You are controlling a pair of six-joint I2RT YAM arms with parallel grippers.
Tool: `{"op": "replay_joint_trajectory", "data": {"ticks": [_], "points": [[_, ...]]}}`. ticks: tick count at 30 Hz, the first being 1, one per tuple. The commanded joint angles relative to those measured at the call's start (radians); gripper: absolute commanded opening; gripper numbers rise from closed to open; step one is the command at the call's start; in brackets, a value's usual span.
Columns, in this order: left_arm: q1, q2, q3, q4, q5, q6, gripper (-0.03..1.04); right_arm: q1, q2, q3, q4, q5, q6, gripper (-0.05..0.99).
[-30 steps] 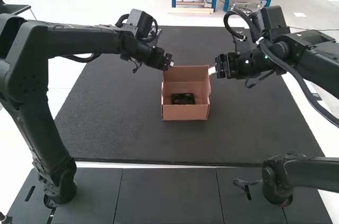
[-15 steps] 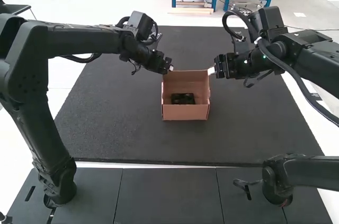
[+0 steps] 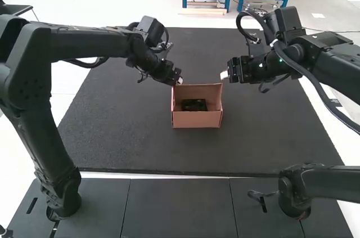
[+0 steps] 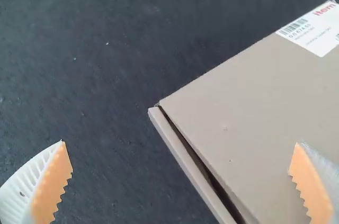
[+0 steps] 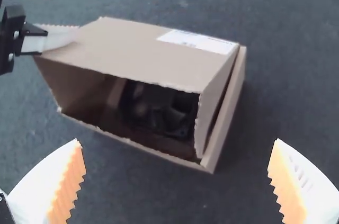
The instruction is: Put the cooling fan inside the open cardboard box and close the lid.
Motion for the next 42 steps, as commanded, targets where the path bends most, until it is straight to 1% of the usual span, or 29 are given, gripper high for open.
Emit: {"op": "replay_joint_trajectory", "data": {"ticks": [1,8,11,19,26,29,34,37,38,40,42], "points": [[-0.012,-0.030,-0.027,0.002,0.017,0.012,0.97,0.012,0.006,0.008,0.005,0.004,-0.008,0.79],[-0.027,-0.034,-0.087,0.025,0.024,0.012,0.97,0.010,0.006,0.008,0.004,0.004,-0.007,0.79],[-0.036,-0.034,-0.112,0.048,0.024,0.012,0.97,0.008,0.004,0.007,0.004,0.003,-0.008,0.79],[-0.056,-0.028,-0.199,0.157,0.021,0.009,0.97,0.007,0.001,0.007,0.002,0.003,-0.007,0.79],[-0.087,0.007,-0.277,0.246,0.018,0.008,0.97,0.004,-0.007,0.004,-0.002,0.001,-0.007,0.79],[-0.093,0.023,-0.297,0.272,0.004,0.008,0.97,0.002,-0.008,0.005,-0.007,0.001,-0.007,0.79],[-0.088,0.026,-0.303,0.265,-0.002,0.009,0.97,0.002,-0.008,0.005,-0.007,0.001,-0.007,0.79],[-0.087,0.010,-0.291,0.228,-0.005,0.011,0.97,0.002,-0.008,0.007,-0.007,0.001,-0.007,0.79],[-0.085,-0.004,-0.283,0.203,-0.011,0.006,0.97,0.002,-0.008,0.008,-0.005,0.001,-0.007,0.79],[-0.075,-0.045,-0.273,0.173,-0.022,0.005,0.97,0.002,-0.008,0.013,-0.007,0.001,-0.007,0.79],[-0.055,-0.108,-0.262,0.156,-0.026,0.006,0.97,0.002,-0.007,0.018,-0.007,0.001,-0.007,0.79]]}}
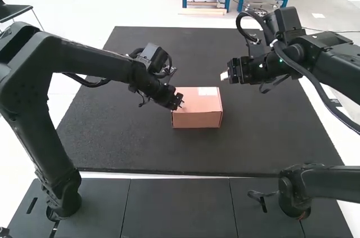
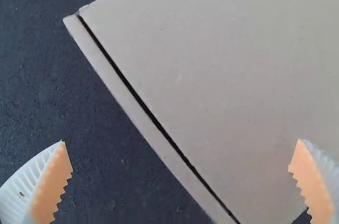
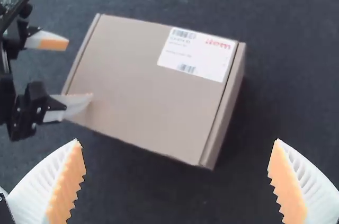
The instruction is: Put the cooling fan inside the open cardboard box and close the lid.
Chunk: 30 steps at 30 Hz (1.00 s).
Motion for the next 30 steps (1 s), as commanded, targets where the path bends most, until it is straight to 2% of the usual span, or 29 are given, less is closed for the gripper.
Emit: {"op": "replay_joint_trajectory", "data": {"ticks": [1,9,11,12,16,19,21,26,30], "points": [[0.023,-0.106,0.011,-0.030,-0.025,0.016,0.97,0.002,-0.008,0.021,0.004,0.002,-0.007,0.79],[0.115,-0.330,0.032,-0.066,-0.032,0.016,0.97,0.001,-0.041,0.018,0.019,0.006,0.031,0.79],[0.139,-0.376,0.024,-0.069,-0.080,0.013,0.97,0.001,-0.051,0.018,0.033,0.051,0.048,0.84],[0.150,-0.401,0.018,-0.063,-0.081,0.011,0.97,0.001,-0.060,0.018,0.049,0.071,0.050,0.85],[0.201,-0.497,-0.039,0.016,-0.086,-0.028,0.97,-0.002,-0.121,-0.015,0.162,0.124,0.054,0.86],[0.256,-0.565,-0.100,0.092,-0.083,-0.030,0.97,-0.013,-0.170,-0.065,0.245,0.161,0.077,0.90],[0.300,-0.615,-0.149,0.159,-0.072,-0.025,0.97,-0.035,-0.207,-0.096,0.292,0.169,0.128,0.91],[0.409,-0.769,-0.305,0.325,0.017,-0.024,0.97,-0.099,-0.302,-0.177,0.384,0.187,0.133,0.91],[0.455,-0.908,-0.460,0.434,0.063,-0.025,0.97,-0.156,-0.413,-0.289,0.460,0.189,0.096,0.91]]}}
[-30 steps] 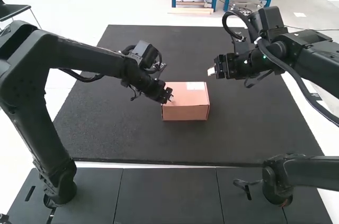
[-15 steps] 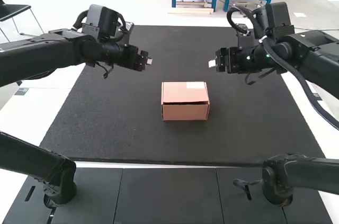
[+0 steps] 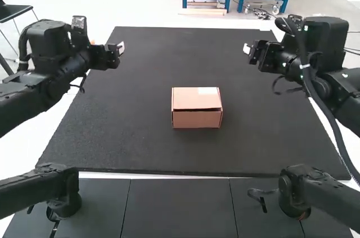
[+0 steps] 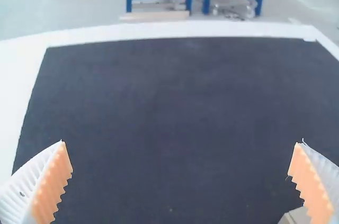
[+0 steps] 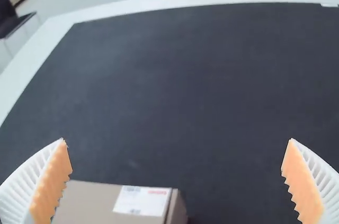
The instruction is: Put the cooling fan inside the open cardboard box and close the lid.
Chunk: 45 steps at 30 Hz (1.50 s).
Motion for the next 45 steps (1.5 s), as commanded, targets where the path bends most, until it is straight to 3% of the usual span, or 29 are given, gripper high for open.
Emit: {"op": "replay_joint_trajectory", "data": {"ticks": [1,12,16,18,23,33,37,39,43,45], "points": [[0.030,-0.116,-0.113,0.060,0.062,-0.006,0.97,-0.050,-0.100,-0.080,0.053,0.023,-0.031,0.91],[0.045,-0.598,-0.453,0.101,0.128,-0.034,0.96,-0.173,-0.393,-0.422,0.293,0.003,-0.087,0.91],[0.045,-0.703,-0.461,0.111,0.171,-0.042,0.96,-0.148,-0.443,-0.445,0.366,0.000,-0.090,0.91],[0.042,-0.719,-0.466,0.109,0.191,-0.043,0.96,-0.134,-0.454,-0.471,0.388,0.026,-0.085,0.91],[0.045,-0.743,-0.505,0.137,0.195,-0.040,0.96,-0.131,-0.506,-0.620,0.512,0.026,-0.108,0.91],[0.095,-0.817,-0.620,0.123,0.195,-0.039,0.96,-0.154,-0.689,-0.735,0.458,0.029,-0.108,0.91],[0.131,-0.817,-0.620,0.103,0.185,0.023,0.96,-0.157,-0.690,-0.735,0.399,0.023,-0.145,0.91],[0.136,-0.817,-0.620,0.037,0.174,0.067,0.96,-0.157,-0.692,-0.735,0.331,0.026,-0.188,0.91],[0.133,-0.817,-0.620,-0.031,0.169,0.087,0.96,-0.161,-0.690,-0.735,0.282,0.026,-0.110,0.91],[0.130,-0.817,-0.620,-0.064,0.165,0.123,0.96,-0.162,-0.692,-0.735,0.267,0.023,-0.082,0.91]]}}
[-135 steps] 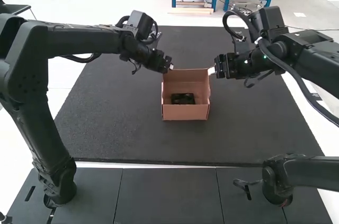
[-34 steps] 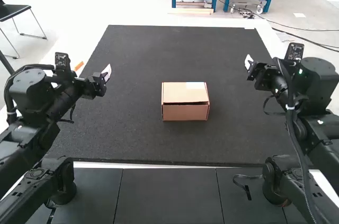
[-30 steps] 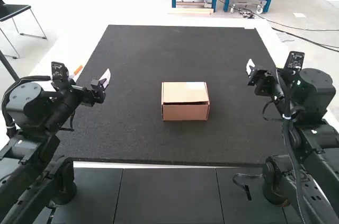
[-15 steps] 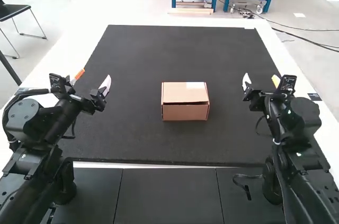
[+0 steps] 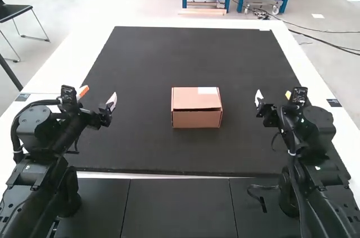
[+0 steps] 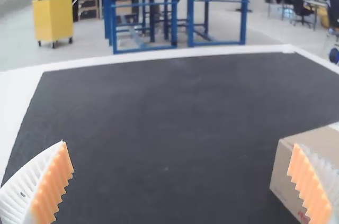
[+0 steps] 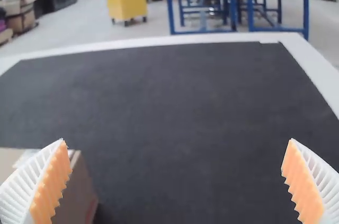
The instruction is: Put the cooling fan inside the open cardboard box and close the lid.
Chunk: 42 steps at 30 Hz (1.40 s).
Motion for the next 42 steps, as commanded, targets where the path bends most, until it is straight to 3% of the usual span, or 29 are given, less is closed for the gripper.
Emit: {"op": "replay_joint_trajectory", "data": {"ticks": [1,8,10,15,17,21,31,32,33,35,36,38,42], "points": [[0.003,-0.009,-0.004,-0.017,-0.013,0.062,0.96,-0.015,-0.008,-0.002,-0.018,0.002,0.042,0.91],[0.002,-0.009,-0.006,-0.031,-0.015,0.068,0.96,-0.018,-0.008,-0.002,-0.046,-0.021,0.041,0.91],[0.003,-0.009,-0.006,-0.033,-0.015,0.109,0.96,-0.018,-0.008,-0.004,-0.044,-0.023,0.035,0.91],[0.009,-0.009,-0.006,-0.036,-0.015,0.127,0.96,-0.018,-0.008,-0.004,-0.041,-0.021,0.024,0.91],[0.009,-0.009,-0.007,-0.043,-0.015,0.173,0.96,-0.018,-0.008,-0.004,-0.043,-0.021,0.023,0.91],[0.005,-0.009,-0.006,-0.048,-0.015,0.216,0.96,-0.018,-0.008,-0.004,-0.046,-0.021,-0.008,0.91],[0.006,-0.009,-0.006,-0.042,-0.015,0.224,0.97,-0.018,-0.008,-0.004,-0.044,-0.021,-0.025,0.91],[0.009,-0.009,-0.006,-0.033,-0.015,0.201,0.97,-0.018,-0.008,-0.004,-0.044,-0.021,-0.024,0.91],[0.009,-0.009,-0.004,-0.011,-0.016,0.137,0.97,-0.018,-0.008,-0.004,-0.044,-0.020,-0.020,0.91],[0.009,-0.009,-0.004,0.016,-0.099,0.005,0.97,-0.021,-0.008,-0.004,-0.043,-0.017,-0.008,0.91],[0.011,-0.009,-0.006,0.012,-0.133,-0.026,0.97,-0.024,-0.008,-0.004,-0.037,-0.012,0.015,0.91],[0.011,-0.009,-0.006,-0.033,-0.142,-0.034,0.97,-0.034,-0.008,-0.004,-0.037,-0.006,0.042,0.91],[0.017,-0.009,-0.006,-0.034,-0.155,-0.031,0.97,-0.058,-0.008,-0.004,-0.037,-0.004,0.052,0.91]]}}
